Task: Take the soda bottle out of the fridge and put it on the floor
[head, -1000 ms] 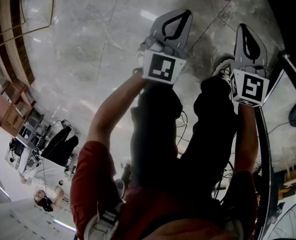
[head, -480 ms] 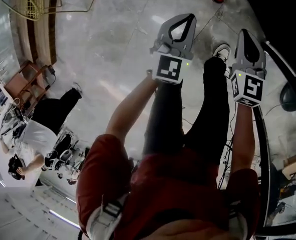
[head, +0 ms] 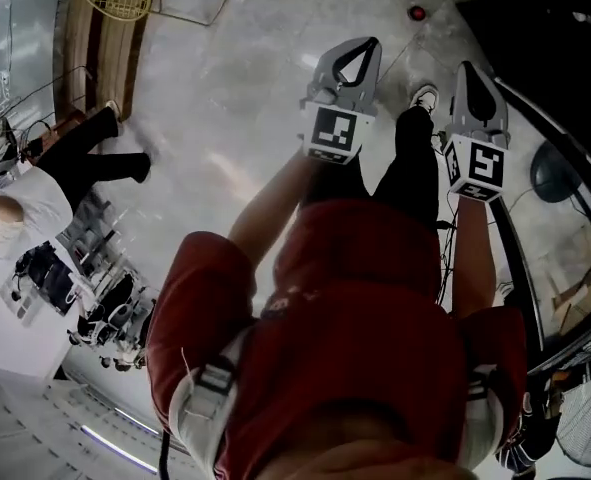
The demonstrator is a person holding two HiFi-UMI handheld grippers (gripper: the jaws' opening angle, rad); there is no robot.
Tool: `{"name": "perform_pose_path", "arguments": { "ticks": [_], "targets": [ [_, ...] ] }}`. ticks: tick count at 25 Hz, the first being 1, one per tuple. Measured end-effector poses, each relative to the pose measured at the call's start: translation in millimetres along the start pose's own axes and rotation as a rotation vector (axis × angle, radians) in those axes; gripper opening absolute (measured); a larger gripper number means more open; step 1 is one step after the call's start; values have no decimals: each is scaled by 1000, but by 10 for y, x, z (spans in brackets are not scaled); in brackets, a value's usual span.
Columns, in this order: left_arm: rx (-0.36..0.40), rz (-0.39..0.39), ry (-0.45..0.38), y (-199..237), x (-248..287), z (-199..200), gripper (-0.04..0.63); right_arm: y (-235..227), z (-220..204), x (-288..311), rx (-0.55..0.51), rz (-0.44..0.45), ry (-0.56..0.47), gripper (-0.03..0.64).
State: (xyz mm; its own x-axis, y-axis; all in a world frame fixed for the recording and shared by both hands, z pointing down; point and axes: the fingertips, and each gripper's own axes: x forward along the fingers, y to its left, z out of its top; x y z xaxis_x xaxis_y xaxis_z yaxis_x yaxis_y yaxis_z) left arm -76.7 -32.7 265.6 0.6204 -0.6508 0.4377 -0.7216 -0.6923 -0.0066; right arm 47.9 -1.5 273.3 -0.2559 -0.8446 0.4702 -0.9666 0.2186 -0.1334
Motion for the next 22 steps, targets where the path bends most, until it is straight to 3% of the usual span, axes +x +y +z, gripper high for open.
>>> {"name": "perform_pose_path", "arguments": {
  "ticks": [10, 16, 22],
  "targets": [
    [58, -22, -58, -59, -635, 1099, -2, 104, 1015, -789, 40, -53, -101, 2],
    [49, 12, -101, 112, -704, 1512, -2, 38, 1470, -837, -29, -58, -157, 2],
    [98, 10, -160, 233, -961, 1892, -2, 173, 2039, -1025, -93, -71, -232, 2]
  ]
}}
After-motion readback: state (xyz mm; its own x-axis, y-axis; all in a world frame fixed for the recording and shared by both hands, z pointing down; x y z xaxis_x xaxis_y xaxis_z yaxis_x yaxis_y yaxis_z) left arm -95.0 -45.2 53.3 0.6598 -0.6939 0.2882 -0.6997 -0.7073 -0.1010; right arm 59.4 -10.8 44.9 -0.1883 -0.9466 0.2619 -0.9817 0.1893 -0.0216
